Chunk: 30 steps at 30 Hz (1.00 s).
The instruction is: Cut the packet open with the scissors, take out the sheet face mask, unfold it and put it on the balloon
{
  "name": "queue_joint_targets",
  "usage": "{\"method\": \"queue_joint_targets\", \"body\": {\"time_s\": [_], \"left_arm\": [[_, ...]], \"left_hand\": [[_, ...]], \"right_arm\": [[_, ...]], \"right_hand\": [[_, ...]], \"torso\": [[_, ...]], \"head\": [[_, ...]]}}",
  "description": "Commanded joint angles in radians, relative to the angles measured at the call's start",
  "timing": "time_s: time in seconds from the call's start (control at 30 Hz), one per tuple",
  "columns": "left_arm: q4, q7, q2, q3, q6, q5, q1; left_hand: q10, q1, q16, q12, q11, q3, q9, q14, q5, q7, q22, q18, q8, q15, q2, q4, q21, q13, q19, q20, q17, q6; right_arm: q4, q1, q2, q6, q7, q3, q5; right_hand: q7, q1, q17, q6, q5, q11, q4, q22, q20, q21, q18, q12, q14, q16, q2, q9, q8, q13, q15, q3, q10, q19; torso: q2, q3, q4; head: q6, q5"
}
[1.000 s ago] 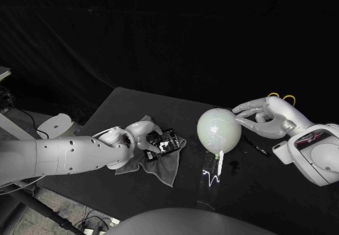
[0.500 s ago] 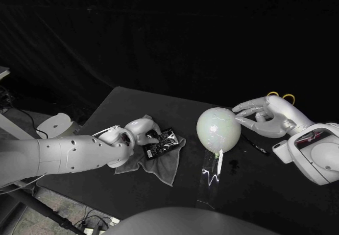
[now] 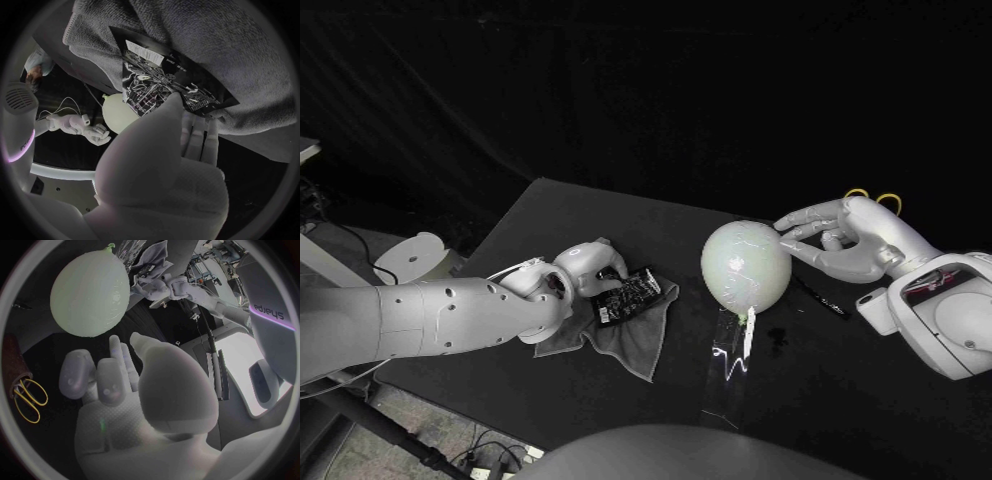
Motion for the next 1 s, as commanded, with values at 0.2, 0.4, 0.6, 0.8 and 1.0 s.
{"method": "queue_joint_targets", "body": {"time_s": [0.2,0.4,0.6,0.8,1.0], "left_arm": [[0.003,0.119,0.006,-0.01,-0.009,0.025,-0.013],[0.011,0.22,-0.004,-0.007,-0.075,0.08,-0.013],[0.022,0.315,-0.018,0.001,-0.119,0.146,-0.009],[0.034,0.375,-0.032,0.008,-0.142,0.202,0.002],[0.054,0.423,-0.044,0.014,-0.133,0.274,0.021]], "left_hand": [[0.06,-0.055,0.007,-0.019,-0.008,0.144,0.019,0.044,0.001,-0.023,0.007,0.0,0.028,-0.014,-0.03,-0.001,0.026,-0.004,0.088,0.0,0.014,0.048],[0.067,-0.109,-0.004,-0.02,-0.014,0.252,0.035,0.051,0.002,-0.014,0.002,-0.017,0.04,-0.016,-0.063,-0.015,0.026,-0.004,0.096,0.0,0.01,0.043],[0.064,-0.153,-0.015,-0.02,-0.013,0.317,0.053,0.05,0.002,-0.009,-0.002,-0.033,0.053,-0.014,-0.081,-0.042,0.023,-0.003,0.091,0.0,0.006,0.032],[0.065,-0.164,-0.016,-0.02,-0.013,0.327,0.058,0.052,0.002,-0.009,-0.002,-0.036,0.058,-0.014,-0.081,-0.049,0.022,-0.003,0.092,0.0,0.006,0.03],[0.059,-0.188,-0.024,-0.021,-0.012,0.351,0.07,0.047,0.002,-0.006,-0.008,-0.045,0.066,-0.012,-0.083,-0.067,0.01,-0.004,0.056,-0.001,0.004,0.022]], "right_arm": [[0.002,0.0,-0.001,-0.006,0.01,0.0,-0.007],[0.001,0.0,-0.001,-0.009,0.011,0.001,-0.007],[-0.002,0.0,0.002,-0.012,0.012,0.001,-0.006],[-0.004,0.0,0.003,-0.015,0.013,0.001,-0.005],[-0.007,0.0,0.004,-0.016,0.013,0.001,-0.005]], "right_hand": [[0.005,-0.006,0.0,0.002,0.002,-0.002,-0.001,0.029,0.002,-0.002,-0.003,0.004,-0.005,-0.002,0.002,0.002,0.004,0.001,0.0,0.006,0.006,-0.008],[0.005,-0.008,0.0,0.003,0.0,-0.002,-0.001,0.029,0.002,-0.001,-0.003,0.005,-0.005,-0.002,0.001,0.002,0.004,0.001,0.0,0.006,0.007,-0.008],[0.005,-0.009,0.0,0.003,-0.003,-0.002,-0.001,0.03,0.002,-0.001,-0.003,0.005,-0.005,-0.002,0.0,0.002,0.005,0.001,0.0,0.006,0.008,-0.008],[0.005,-0.012,-0.001,0.003,-0.007,-0.002,-0.001,0.03,0.002,-0.001,-0.003,0.004,-0.005,-0.002,0.0,0.003,0.005,0.001,0.0,0.006,0.008,-0.008],[0.005,-0.012,-0.001,0.003,-0.007,-0.002,-0.001,0.03,0.002,-0.001,-0.003,0.004,-0.005,-0.002,0.0,0.003,0.005,0.001,0.0,0.006,0.008,-0.008]], "torso": [[0.0,-0.0001,0.0005],[0.0,-0.0002,0.0001],[0.0,0.0002,-0.0001],[0.0,0.0,0.0],[0.0,-0.0001,0.0003]], "head": [[0.001,-0.002],[0.004,-0.002],[0.007,-0.002],[0.009,-0.003],[0.013,-0.005]]}}
